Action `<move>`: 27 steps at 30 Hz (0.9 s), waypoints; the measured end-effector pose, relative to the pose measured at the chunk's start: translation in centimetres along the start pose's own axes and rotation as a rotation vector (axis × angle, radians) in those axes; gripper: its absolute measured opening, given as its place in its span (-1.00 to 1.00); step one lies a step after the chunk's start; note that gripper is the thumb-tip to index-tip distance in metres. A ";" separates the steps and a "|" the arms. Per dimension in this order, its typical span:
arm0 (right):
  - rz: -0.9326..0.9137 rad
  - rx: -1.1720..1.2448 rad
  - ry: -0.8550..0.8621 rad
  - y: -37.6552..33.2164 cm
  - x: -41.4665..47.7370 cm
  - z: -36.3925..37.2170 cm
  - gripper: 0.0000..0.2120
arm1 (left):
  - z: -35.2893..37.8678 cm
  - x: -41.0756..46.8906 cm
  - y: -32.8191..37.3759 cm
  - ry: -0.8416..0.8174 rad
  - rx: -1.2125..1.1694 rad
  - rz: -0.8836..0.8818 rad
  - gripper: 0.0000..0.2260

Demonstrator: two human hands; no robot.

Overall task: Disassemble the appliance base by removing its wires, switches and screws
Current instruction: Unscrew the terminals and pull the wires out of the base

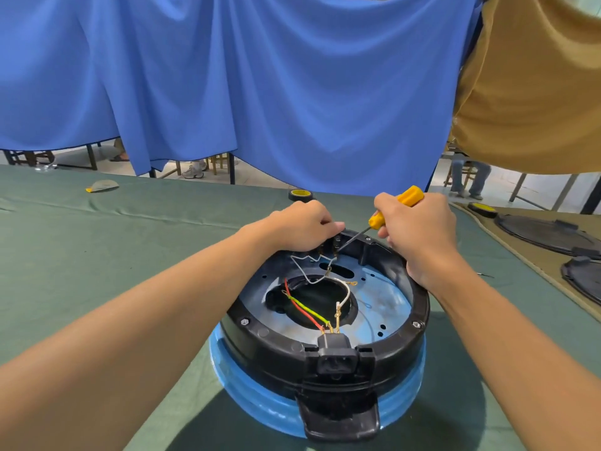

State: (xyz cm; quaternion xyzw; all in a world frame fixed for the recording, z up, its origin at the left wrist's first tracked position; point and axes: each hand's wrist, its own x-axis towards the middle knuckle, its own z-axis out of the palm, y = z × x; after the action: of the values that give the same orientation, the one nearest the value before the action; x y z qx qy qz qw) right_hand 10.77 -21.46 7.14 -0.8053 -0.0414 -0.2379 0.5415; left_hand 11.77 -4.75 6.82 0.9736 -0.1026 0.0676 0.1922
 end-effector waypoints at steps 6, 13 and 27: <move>0.009 0.008 -0.041 0.3 -0.4 -0.3 -0.76 | 0.3 -0.1 -0.2 -0.027 0.033 -0.079 -0.54; -0.065 -0.015 -0.039 0.2 -1.3 -0.9 -0.78 | 0.4 0.1 -0.2 -0.034 0.054 -0.106 -0.56; 0.032 0.027 -0.135 -0.1 -0.1 -0.7 -0.79 | -0.3 0.3 -0.3 -0.089 -0.236 -0.076 -0.55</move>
State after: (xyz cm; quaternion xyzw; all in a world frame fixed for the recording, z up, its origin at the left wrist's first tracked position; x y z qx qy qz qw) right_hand 10.44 -21.99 7.37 -0.8128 -0.0680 -0.1739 0.5518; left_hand 12.07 -4.36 7.04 0.9495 -0.0815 0.0044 0.3031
